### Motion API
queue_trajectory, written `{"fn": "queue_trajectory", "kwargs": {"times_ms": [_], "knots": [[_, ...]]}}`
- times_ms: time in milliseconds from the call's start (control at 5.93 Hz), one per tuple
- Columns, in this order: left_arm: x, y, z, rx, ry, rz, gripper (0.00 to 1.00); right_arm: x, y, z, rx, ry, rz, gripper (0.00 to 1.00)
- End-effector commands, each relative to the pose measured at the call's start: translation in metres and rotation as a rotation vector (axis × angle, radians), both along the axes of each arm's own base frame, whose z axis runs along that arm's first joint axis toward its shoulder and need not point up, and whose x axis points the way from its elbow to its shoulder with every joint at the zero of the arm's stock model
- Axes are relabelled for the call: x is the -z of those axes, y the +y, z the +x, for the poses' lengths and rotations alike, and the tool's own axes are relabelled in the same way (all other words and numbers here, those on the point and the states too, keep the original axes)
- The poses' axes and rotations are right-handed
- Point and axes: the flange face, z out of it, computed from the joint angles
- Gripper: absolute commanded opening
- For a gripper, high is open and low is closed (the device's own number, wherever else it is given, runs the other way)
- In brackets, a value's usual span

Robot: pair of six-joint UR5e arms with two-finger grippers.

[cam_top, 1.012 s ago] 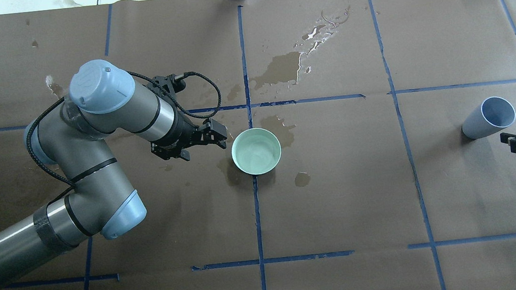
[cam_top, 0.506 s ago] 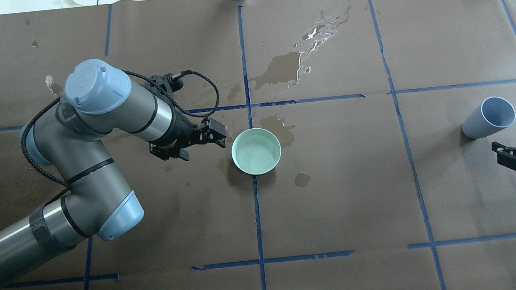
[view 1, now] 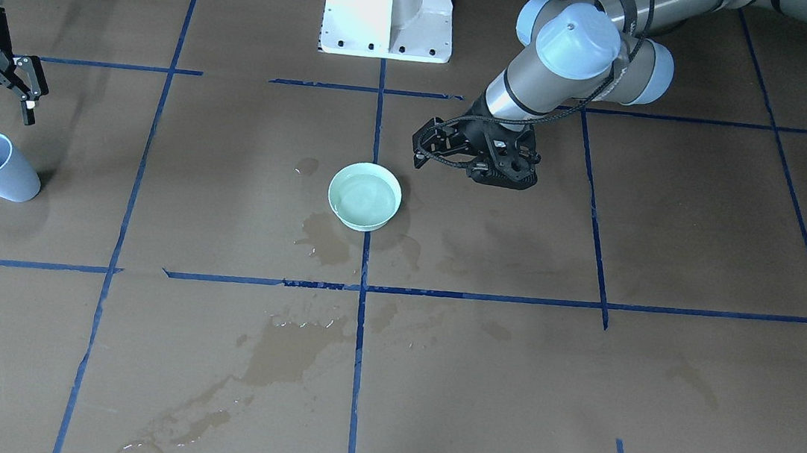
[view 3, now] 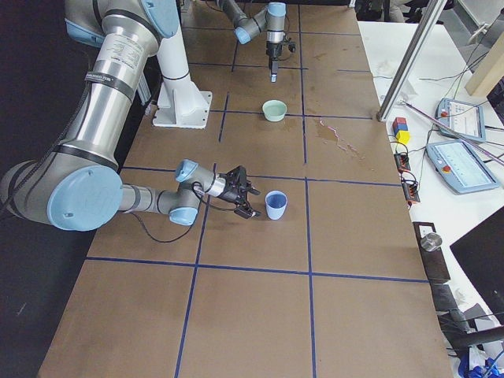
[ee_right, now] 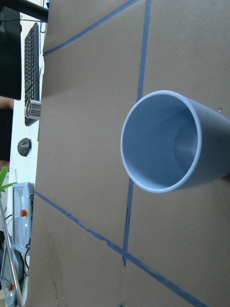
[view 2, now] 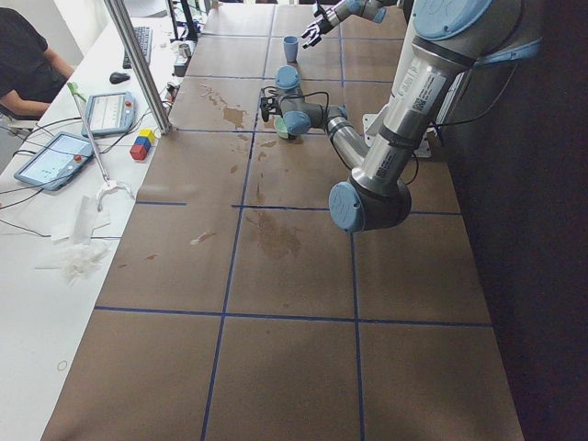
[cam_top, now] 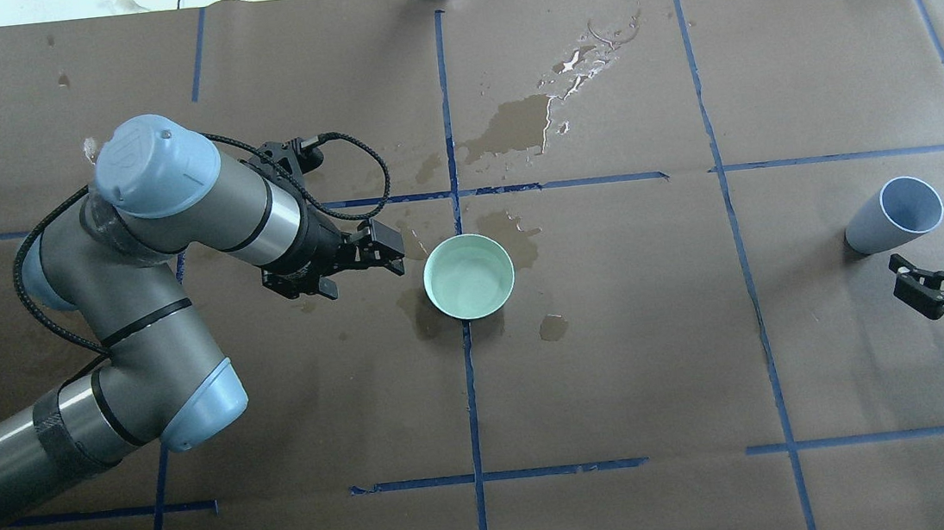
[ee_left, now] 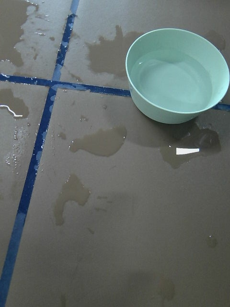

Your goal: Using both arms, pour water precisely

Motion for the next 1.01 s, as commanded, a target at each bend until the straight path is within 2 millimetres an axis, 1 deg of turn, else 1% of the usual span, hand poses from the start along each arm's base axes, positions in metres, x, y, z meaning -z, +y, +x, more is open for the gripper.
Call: {"fn": "queue_trajectory", "kwargs": {"times_ms": [0, 169, 337, 506, 675, 843], "knots": [[-0.002, 0.0, -0.001, 0.001, -0.003, -0.003, 1.0, -0.006, -0.007, -0.023, -0.107, 0.018, 0.084, 0.99], [-0.002, 0.0, -0.001, 0.002, -0.003, -0.001, 1.0, -0.002, -0.008, -0.035, -0.116, 0.006, 0.098, 0.99], [-0.002, 0.0, -0.001, 0.002, -0.003, -0.002, 1.0, -0.011, -0.01, -0.04, -0.159, 0.025, 0.127, 0.99], [-0.002, 0.0, -0.001, 0.002, -0.003, -0.002, 1.0, -0.011, -0.013, -0.05, -0.169, -0.006, 0.14, 0.99], [-0.002, 0.0, -0.001, 0.002, -0.002, -0.001, 1.0, -0.028, -0.013, -0.049, -0.175, -0.007, 0.148, 0.99], [0.0, 0.001, -0.002, 0.003, 0.002, 0.0, 1.0, -0.031, -0.018, -0.061, -0.188, -0.007, 0.161, 0.99]]}}
